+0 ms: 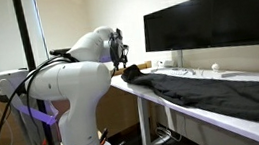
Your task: Fold the black trousers on the table.
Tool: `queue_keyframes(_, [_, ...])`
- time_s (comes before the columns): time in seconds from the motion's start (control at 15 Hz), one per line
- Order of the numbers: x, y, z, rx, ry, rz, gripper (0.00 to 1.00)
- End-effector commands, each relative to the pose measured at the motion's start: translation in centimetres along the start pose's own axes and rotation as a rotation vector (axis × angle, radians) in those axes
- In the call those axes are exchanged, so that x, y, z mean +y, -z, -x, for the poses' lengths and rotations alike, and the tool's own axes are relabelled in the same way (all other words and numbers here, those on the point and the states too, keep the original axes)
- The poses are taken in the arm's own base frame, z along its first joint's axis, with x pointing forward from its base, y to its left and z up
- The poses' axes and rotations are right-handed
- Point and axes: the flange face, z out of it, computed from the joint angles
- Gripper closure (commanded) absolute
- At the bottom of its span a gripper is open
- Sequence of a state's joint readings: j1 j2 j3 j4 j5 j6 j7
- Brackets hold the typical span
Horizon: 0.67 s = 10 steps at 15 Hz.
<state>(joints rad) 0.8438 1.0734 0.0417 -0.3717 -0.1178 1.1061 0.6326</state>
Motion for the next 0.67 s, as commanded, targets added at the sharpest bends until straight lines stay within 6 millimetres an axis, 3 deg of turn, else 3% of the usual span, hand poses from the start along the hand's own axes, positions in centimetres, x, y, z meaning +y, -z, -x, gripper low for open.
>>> queue_keyframes(0.0, [0.4, -1.3, 0.0, -0.051, -0.005, 0.047, 0.0])
queue_keyframes(0.6, [-0.3, -3.7, -0.5, -0.023, -0.042, 0.178, 0.0])
